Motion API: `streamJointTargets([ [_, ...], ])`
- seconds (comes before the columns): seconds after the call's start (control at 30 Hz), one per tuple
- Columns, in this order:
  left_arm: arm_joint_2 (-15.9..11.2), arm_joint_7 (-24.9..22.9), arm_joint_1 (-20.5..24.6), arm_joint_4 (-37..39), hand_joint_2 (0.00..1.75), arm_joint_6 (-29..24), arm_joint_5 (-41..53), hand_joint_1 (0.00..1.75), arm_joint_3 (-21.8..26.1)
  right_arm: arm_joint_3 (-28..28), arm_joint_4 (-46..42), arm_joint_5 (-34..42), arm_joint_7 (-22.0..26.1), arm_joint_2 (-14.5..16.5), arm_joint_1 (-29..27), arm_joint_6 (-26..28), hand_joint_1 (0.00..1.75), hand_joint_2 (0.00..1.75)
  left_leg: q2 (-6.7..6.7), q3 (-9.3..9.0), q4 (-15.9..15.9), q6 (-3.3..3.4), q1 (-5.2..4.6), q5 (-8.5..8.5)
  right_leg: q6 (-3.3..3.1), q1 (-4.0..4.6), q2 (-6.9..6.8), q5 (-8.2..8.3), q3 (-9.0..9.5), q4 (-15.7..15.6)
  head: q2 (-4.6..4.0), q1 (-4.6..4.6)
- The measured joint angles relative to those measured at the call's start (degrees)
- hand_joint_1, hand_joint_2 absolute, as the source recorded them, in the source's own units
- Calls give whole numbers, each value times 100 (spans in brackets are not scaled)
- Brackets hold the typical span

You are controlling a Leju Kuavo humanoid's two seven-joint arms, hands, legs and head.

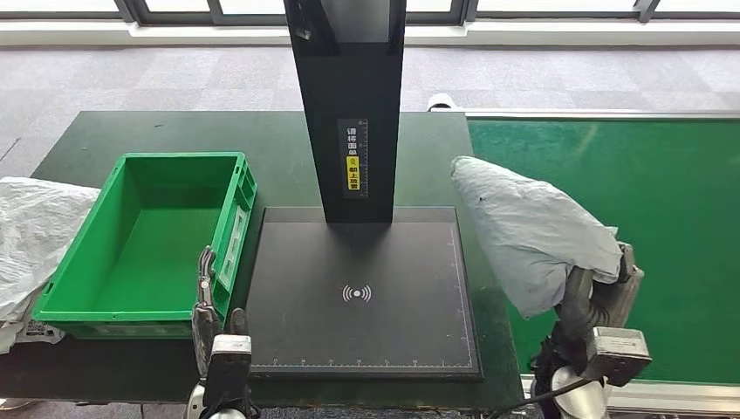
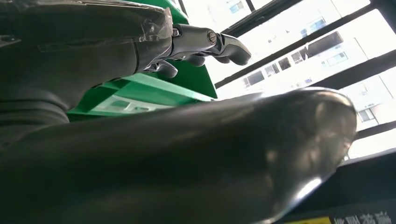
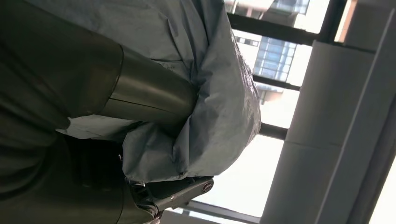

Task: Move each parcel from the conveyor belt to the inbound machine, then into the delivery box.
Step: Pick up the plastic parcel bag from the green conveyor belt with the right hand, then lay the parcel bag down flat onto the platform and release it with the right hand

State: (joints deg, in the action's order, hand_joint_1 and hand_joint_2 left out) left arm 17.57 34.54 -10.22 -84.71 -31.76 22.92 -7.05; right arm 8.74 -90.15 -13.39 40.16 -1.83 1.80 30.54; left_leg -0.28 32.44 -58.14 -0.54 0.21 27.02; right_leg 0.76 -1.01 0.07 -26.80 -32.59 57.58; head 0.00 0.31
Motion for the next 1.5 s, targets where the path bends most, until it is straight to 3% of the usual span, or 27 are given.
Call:
streamJointTargets([
  [0.1,-21,5,127,194,0,97,31,0,-124,363,172,-535,-8,140,310,-270,175,175,2,-2,0,0,1,0,-2,1,3,2,0,1,0,2],
  [0.23,-39,-86,326,455,0,284,167,0,-338,649,812,-1089,-108,615,525,-406,175,175,-2,-3,0,-3,4,-3,-4,4,-2,2,0,1,-2,0],
  [0.53,-79,-213,659,891,0,305,242,0,-626,778,3255,-857,-16,1363,1042,-257,175,175,1,-1,-1,-5,7,-5,-4,5,4,5,-2,1,0,0],
  [0.9,-84,-260,668,866,0,169,241,0,-633,778,4711,-756,-12,1611,1578,-296,175,175,2,-1,-1,-6,7,-5,-8,6,7,9,-5,0,0,0],
  [1.27,-90,-333,669,580,0,154,235,0,-633,778,5181,-773,-11,1677,1816,-317,175,175,2,-2,-1,-11,7,-8,-8,6,9,13,-6,0,-1,0],
  [1.4,-92,-322,669,551,0,150,228,0,-633,778,5229,-818,-11,1679,1822,-369,0,175,2,-2,-1,-11,7,-9,-8,6,9,13,-6,0,0,0],
  [1.5,-93,-237,654,422,0,139,132,0,-632,778,5159,-894,-11,1678,1735,-808,0,175,2,-2,-1,-11,8,-9,-8,7,9,13,-6,0,0,0],
])
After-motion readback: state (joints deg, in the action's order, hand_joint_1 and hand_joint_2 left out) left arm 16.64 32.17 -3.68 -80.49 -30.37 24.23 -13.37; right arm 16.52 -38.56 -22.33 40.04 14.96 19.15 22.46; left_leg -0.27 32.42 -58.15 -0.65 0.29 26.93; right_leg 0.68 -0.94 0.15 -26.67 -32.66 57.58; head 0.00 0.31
